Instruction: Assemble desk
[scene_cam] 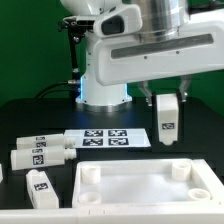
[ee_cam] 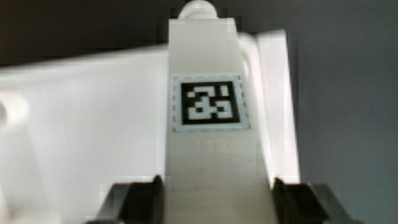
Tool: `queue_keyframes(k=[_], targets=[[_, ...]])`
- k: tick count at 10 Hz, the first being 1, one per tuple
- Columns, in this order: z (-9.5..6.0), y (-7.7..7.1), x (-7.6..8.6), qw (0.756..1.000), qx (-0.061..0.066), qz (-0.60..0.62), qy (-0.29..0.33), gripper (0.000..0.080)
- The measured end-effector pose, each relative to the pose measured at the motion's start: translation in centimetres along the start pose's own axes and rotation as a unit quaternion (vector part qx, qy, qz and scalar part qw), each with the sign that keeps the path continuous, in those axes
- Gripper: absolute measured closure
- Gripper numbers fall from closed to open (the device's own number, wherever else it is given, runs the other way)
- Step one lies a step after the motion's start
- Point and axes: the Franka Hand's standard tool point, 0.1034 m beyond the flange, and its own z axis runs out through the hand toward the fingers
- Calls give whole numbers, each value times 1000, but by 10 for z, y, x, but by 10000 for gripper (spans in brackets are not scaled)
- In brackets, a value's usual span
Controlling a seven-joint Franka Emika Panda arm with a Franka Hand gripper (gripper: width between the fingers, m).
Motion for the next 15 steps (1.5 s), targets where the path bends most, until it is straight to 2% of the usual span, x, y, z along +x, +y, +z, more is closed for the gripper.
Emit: queue_keyframes(k=[2, 3, 6, 7, 9, 13, 15], targets=[[-8, -20, 29, 995, 2, -29, 96, 515], [-5, -30, 24, 993, 3, -26, 112, 515], [-5, -31, 29, 975, 8, -32, 218, 515], [-2, -29, 26, 975, 6, -35, 218, 515], [-6, -29, 41, 972, -6, -63, 228, 515], [-2, -31, 38, 972, -7, -65, 227, 515], [4, -31, 34, 967, -8, -73, 245, 515]])
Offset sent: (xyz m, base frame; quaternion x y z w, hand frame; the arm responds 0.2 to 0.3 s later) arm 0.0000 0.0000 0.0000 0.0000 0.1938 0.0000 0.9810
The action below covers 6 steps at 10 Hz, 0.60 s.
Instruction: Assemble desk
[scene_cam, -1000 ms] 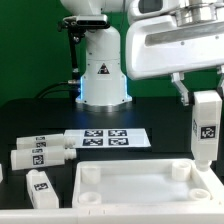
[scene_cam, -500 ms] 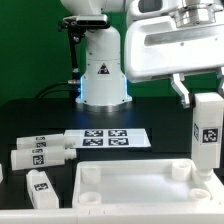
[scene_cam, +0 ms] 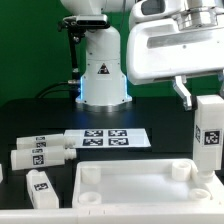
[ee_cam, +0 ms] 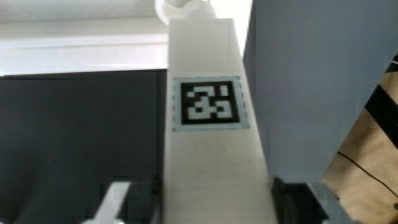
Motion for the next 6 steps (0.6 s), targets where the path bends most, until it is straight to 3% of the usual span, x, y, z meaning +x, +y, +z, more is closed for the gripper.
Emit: queue_keyframes(k=[6], targets=[[6, 8, -3, 1000, -4, -8, -6, 515]])
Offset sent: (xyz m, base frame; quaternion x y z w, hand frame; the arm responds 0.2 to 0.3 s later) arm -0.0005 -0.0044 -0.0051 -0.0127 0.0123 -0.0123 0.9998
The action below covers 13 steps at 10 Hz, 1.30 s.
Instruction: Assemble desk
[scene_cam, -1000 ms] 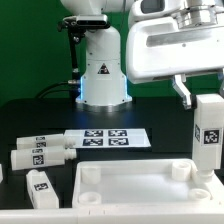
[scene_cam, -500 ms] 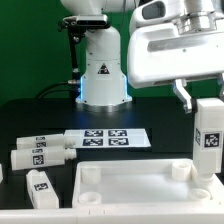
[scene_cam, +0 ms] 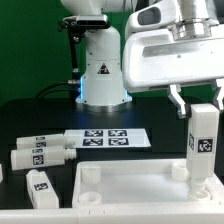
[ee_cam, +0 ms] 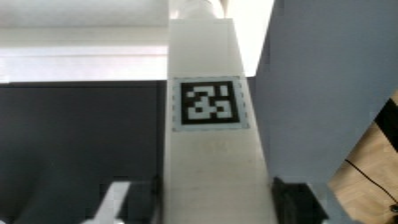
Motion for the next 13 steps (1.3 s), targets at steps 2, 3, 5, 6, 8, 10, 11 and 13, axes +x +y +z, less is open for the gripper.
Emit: queue_keyframes(k=[2, 3, 5, 6, 8, 10, 11, 13], targets=[[5, 1, -4, 1000, -1, 0, -4, 515], [7, 0, -5, 1000, -1, 0, -4, 515], [12, -2, -3, 1000, -1, -2, -1, 515], [15, -1, -5, 1000, -1, -2, -3, 515], [22, 0, -10, 1000, -2, -2, -2, 515], [24, 0, -12, 1000, -3, -3, 1, 515], [24, -1, -12, 1000, -3, -4, 10, 515], [24, 0, -12, 1000, -3, -4, 11, 515]])
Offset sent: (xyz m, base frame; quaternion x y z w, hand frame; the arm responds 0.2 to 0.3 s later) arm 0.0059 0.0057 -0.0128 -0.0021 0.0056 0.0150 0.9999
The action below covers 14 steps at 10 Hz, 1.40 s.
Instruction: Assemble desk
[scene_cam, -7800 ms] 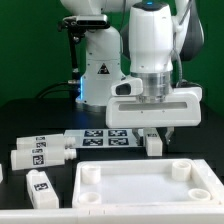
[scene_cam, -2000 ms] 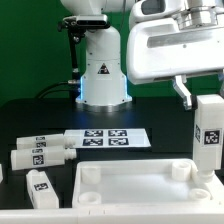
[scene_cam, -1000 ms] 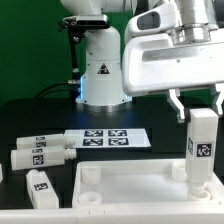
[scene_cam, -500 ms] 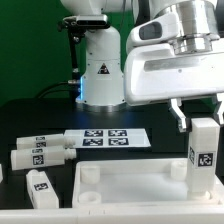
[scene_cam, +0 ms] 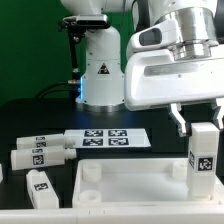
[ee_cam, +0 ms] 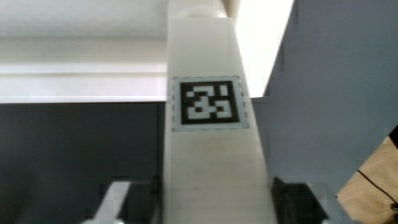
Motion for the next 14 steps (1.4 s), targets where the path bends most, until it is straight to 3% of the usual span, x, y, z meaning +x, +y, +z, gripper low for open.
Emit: queue_keyframes(k=[1, 2, 3, 4, 6, 8, 9, 11, 12, 13, 14], targets=[[1, 0, -1, 1000, 0, 0, -3, 515], [2, 0, -2, 1000, 0, 1, -19, 324], [1, 2, 6, 1000, 1, 6, -28, 324], [1, 5, 11, 999, 1, 13, -52, 184], [5, -1, 11, 990, 6, 25, -142, 160], [9, 3, -3, 975, 4, 32, -221, 152], [8, 3, -2, 969, 4, 30, -243, 151], [8, 4, 2, 967, 4, 32, -253, 170], [9, 4, 1, 966, 2, 40, -254, 323], [9, 4, 1, 966, 1, 45, -254, 323], [9, 3, 1, 965, -4, 66, -254, 512]])
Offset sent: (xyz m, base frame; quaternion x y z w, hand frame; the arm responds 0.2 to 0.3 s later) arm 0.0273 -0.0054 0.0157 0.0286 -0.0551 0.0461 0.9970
